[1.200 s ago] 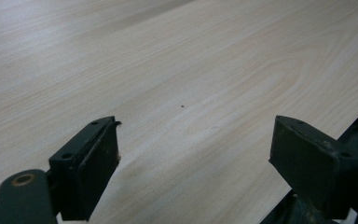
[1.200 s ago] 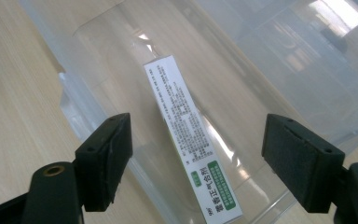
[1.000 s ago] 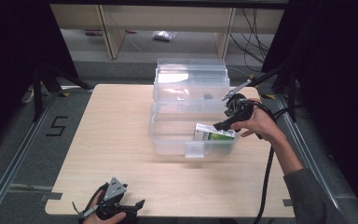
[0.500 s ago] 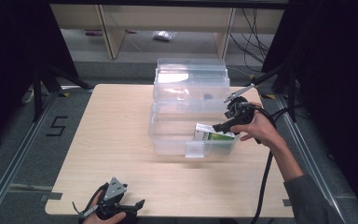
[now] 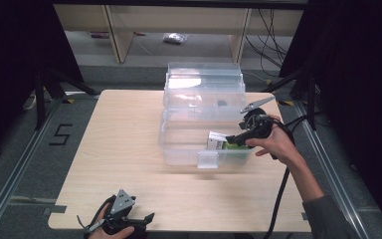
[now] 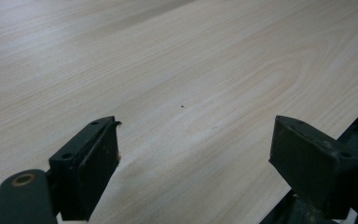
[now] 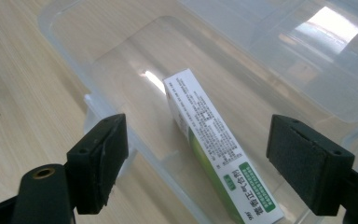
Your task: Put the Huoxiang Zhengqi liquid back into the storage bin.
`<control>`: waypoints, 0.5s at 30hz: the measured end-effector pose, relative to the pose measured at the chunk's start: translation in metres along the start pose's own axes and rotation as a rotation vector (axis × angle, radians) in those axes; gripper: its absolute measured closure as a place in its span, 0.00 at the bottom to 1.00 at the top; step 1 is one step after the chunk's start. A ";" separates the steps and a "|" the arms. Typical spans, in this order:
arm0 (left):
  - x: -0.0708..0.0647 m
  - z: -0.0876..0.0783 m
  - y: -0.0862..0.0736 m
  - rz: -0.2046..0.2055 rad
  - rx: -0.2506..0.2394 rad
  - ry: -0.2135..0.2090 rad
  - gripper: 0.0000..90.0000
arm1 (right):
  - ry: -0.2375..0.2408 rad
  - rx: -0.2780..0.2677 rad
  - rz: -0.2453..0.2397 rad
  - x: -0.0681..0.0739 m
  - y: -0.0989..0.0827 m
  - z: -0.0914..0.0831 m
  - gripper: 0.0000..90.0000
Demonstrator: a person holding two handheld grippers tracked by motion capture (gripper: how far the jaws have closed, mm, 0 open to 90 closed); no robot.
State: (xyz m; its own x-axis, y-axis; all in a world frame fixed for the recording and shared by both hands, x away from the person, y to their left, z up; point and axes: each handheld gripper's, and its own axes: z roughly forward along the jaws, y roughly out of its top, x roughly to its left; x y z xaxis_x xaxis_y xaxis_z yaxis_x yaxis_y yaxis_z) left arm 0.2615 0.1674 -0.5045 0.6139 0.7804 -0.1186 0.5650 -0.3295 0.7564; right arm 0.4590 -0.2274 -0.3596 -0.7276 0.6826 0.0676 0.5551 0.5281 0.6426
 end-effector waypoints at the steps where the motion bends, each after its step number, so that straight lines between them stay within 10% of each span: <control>1: 0.000 0.000 0.000 -0.003 -0.005 -0.003 0.17 | 0.004 0.010 0.012 0.002 0.000 -0.001 0.25; 15: 0.000 0.000 0.000 0.007 0.009 0.007 0.17 | -0.014 -0.029 0.014 0.009 -0.016 -0.004 0.24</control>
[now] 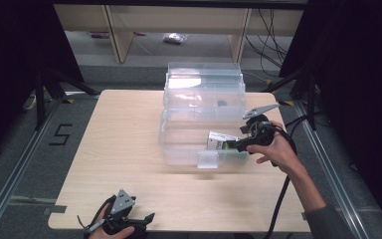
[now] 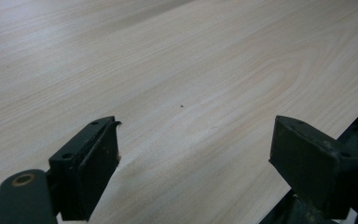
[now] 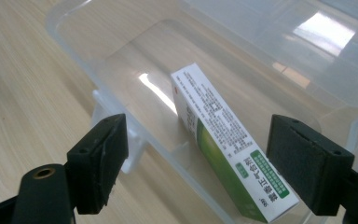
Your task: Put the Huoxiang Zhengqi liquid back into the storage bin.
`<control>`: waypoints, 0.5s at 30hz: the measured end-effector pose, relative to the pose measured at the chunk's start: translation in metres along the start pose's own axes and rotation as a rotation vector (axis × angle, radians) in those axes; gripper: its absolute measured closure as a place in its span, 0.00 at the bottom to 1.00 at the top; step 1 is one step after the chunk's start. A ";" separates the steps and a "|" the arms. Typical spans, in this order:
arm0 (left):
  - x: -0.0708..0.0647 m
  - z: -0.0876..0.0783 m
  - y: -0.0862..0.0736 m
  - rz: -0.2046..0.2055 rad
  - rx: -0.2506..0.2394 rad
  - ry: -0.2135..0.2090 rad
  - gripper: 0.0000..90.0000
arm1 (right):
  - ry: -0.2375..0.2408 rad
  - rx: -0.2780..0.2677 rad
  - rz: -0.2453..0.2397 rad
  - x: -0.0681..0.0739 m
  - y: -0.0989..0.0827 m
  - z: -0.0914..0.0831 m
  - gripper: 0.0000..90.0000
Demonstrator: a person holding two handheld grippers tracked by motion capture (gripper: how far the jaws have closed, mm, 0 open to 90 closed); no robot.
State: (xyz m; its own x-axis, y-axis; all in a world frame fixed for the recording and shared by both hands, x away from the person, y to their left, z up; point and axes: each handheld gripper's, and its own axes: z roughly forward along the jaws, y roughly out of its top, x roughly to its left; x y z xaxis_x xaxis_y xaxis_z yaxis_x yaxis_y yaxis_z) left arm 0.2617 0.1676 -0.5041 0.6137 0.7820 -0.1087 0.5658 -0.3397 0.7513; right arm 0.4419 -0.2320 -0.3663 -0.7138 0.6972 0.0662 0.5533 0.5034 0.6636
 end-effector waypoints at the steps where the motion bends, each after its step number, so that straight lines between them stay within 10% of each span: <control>1: 0.000 0.000 0.000 0.000 -0.001 0.001 0.17 | -0.007 -0.013 -0.036 -0.002 -0.002 0.001 0.24; 15: 0.000 0.000 0.000 0.002 0.001 0.002 0.17 | -0.004 -0.062 -0.002 0.011 -0.015 -0.002 0.24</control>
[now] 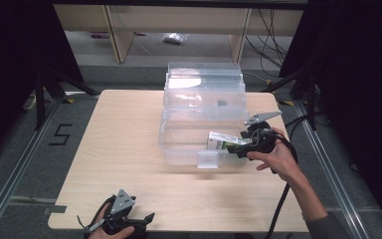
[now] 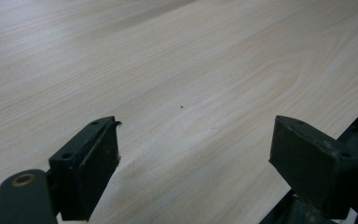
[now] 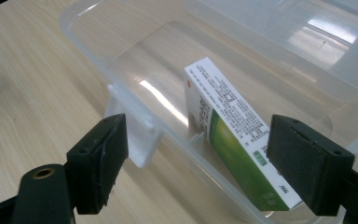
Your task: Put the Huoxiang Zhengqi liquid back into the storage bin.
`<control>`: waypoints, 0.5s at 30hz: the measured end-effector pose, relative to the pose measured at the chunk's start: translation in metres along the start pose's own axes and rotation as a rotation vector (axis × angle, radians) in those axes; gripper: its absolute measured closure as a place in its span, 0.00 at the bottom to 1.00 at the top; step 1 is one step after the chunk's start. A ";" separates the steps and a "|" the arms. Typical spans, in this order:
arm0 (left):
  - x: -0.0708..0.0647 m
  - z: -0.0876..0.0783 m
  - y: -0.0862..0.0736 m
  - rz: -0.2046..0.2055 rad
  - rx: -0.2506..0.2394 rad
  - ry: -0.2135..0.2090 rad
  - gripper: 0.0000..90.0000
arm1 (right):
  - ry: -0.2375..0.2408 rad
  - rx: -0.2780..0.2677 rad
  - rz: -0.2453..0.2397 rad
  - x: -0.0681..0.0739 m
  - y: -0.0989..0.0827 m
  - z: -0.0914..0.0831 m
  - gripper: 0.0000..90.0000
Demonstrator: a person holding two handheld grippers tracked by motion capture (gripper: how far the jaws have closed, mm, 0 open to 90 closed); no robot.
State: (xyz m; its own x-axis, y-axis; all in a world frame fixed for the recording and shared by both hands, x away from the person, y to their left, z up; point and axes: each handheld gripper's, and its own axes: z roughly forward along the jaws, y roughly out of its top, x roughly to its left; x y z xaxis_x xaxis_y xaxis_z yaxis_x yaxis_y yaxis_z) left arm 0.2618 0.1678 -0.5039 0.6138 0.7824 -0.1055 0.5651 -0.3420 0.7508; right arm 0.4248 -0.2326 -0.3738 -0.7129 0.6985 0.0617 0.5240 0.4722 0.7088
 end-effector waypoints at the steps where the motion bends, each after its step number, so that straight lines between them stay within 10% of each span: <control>1: 0.000 0.000 0.000 -0.003 -0.004 -0.005 0.17 | 0.007 0.015 0.019 0.002 -0.001 -0.001 0.24; 15: 0.000 0.000 0.000 -0.004 -0.003 -0.002 0.17 | 0.023 -0.043 0.001 0.018 -0.018 -0.003 0.24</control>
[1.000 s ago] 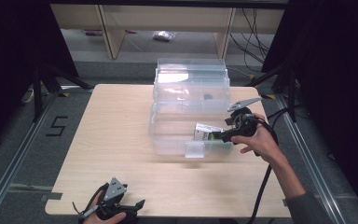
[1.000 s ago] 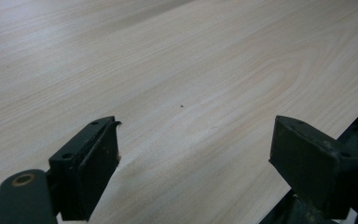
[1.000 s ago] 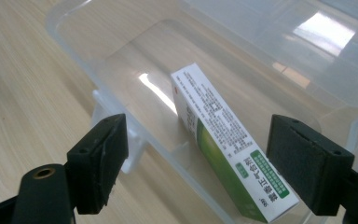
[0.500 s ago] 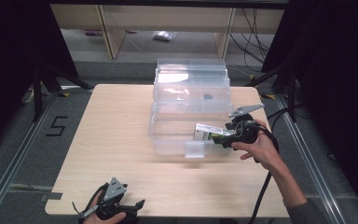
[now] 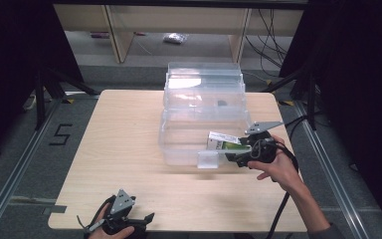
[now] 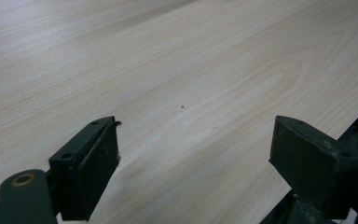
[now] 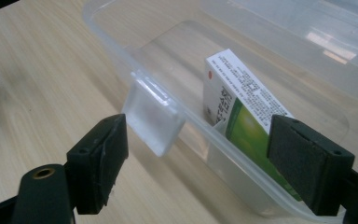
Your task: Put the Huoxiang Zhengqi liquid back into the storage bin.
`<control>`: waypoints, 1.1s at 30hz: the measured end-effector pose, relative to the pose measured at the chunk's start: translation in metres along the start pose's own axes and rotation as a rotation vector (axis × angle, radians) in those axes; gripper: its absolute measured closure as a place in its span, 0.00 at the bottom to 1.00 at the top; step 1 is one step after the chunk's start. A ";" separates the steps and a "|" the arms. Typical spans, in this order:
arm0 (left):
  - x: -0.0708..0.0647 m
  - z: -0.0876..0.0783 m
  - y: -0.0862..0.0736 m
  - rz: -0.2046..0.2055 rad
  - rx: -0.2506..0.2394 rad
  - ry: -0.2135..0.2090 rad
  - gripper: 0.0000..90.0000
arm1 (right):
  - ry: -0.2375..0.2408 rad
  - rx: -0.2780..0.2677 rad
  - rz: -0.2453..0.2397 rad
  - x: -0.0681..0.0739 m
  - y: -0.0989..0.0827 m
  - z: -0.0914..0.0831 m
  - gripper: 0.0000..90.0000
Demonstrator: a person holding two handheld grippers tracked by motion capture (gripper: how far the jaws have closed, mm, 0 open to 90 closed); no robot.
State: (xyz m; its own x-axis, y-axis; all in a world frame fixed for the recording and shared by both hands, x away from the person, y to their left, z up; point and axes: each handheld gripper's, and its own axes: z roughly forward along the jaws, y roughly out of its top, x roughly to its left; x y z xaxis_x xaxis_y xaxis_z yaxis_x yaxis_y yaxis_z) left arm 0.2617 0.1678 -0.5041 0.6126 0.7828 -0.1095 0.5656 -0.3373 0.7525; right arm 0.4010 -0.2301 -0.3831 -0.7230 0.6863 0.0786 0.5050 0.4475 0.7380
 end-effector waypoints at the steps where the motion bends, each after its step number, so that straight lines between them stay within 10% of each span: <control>1: 0.000 0.000 0.000 0.002 0.002 0.000 0.17 | 0.010 0.030 -0.013 0.000 0.000 -0.003 0.24; 33: -0.001 -0.001 0.000 -0.003 -0.010 -0.010 0.17 | 0.060 -0.017 -0.026 0.047 -0.051 0.007 0.23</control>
State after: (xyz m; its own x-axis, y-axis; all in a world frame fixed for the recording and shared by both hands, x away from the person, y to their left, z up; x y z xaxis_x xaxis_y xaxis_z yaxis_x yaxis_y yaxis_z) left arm 0.2602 0.1673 -0.5039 0.6161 0.7788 -0.1180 0.5619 -0.3295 0.7588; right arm 0.3444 -0.2162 -0.4218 -0.7629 0.6389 0.0989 0.4782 0.4547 0.7514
